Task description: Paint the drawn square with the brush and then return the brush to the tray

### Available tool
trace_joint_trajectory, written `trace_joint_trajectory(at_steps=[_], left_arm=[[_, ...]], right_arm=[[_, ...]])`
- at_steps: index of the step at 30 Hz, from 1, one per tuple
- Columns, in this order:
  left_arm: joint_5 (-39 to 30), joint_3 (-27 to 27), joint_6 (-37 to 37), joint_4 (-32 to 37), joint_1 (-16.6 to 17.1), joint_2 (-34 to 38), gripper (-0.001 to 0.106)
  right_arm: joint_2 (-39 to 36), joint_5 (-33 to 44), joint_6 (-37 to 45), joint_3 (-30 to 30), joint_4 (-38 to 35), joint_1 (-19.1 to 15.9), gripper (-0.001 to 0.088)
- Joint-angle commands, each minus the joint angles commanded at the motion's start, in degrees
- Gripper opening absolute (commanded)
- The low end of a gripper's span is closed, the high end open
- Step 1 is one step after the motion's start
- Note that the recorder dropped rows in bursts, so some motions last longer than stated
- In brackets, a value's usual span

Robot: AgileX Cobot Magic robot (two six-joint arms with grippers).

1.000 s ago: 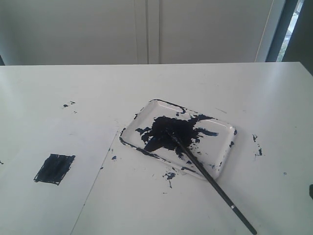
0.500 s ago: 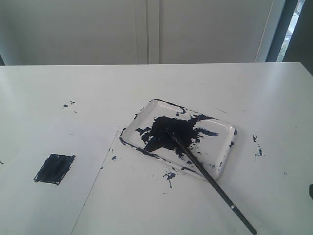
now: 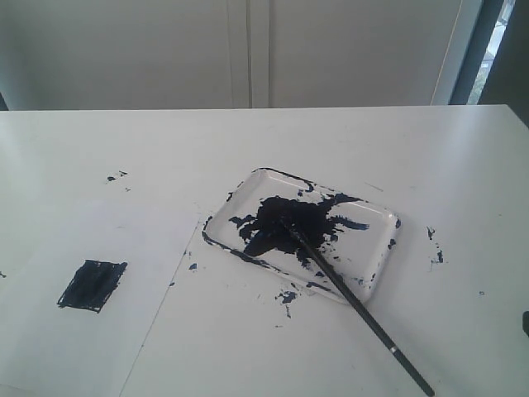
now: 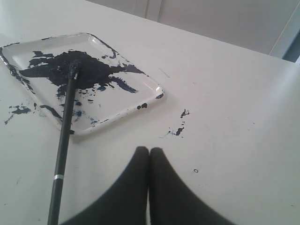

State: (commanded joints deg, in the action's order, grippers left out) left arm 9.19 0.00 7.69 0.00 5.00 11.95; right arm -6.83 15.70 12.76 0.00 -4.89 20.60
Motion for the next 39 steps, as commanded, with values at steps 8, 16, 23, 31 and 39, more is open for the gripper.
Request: trace_joint_trajectory(at_steps=[8, 16, 23, 31, 39], left_arm=[[-11.3, 0.0, -0.6, 0.5, 0.0, -3.1, 0.000], [-23.4, 0.0, -1.1, 0.0, 0.0, -8.5, 0.000], [-23.3, 0.0, -1.0, 0.0, 0.0, -12.0, 0.000], [-23.3, 0.0, -1.0, 0.0, 0.0, -12.0, 0.000], [-23.3, 0.0, -1.0, 0.0, 0.0, -12.0, 0.000]], right_arm=[[0.0, 0.0, 0.1, 0.0, 0.0, 0.0, 0.0000], [0.0, 0.0, 0.1, 0.0, 0.0, 0.0, 0.0000], [0.0, 0.0, 0.1, 0.0, 0.0, 0.0, 0.0000], [0.0, 0.0, 0.1, 0.0, 0.0, 0.0, 0.0000], [0.0, 0.0, 0.1, 0.0, 0.0, 0.0, 0.0000]])
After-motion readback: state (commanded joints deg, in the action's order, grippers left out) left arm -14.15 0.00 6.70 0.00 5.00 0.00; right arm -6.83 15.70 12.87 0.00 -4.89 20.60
